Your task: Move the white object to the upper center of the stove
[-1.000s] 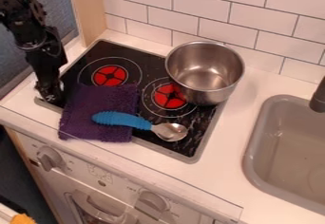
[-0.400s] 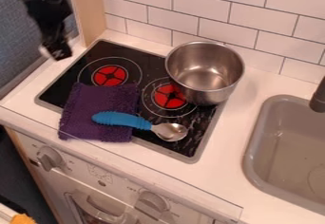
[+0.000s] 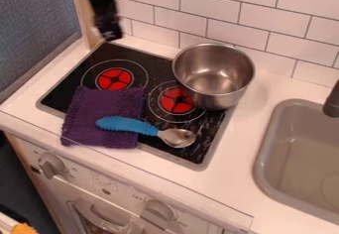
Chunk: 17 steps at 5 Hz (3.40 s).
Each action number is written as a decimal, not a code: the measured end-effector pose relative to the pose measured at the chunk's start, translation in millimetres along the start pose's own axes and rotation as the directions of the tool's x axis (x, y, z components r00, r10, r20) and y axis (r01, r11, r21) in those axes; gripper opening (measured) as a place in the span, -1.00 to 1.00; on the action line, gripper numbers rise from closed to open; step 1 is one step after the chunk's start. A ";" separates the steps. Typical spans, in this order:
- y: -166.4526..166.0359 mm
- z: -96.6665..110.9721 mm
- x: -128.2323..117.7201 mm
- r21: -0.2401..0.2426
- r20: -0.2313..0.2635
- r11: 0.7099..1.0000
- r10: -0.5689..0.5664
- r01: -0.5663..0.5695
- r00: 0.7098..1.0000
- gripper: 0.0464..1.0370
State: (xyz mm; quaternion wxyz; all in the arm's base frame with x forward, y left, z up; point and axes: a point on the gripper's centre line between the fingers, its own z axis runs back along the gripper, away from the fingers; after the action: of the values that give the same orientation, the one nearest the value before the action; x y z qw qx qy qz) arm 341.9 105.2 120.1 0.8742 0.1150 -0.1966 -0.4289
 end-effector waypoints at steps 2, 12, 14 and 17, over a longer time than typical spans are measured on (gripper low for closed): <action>-9.7 -40.7 27.5 -0.063 0.015 0.996 -0.061 0.062 0.998 0.37; 1.1 -40.0 36.4 -0.087 -0.002 0.994 -0.072 0.071 0.997 0.93; 9.2 12.8 31.6 -0.031 0.090 1.000 -0.003 0.006 0.996 0.93; 10.3 15.1 30.1 -0.026 0.091 1.000 -0.004 0.007 0.996 0.93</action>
State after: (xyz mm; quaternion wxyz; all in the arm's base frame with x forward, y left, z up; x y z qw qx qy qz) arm 359.1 87.0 144.9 0.8647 0.0843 -0.2299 -0.4386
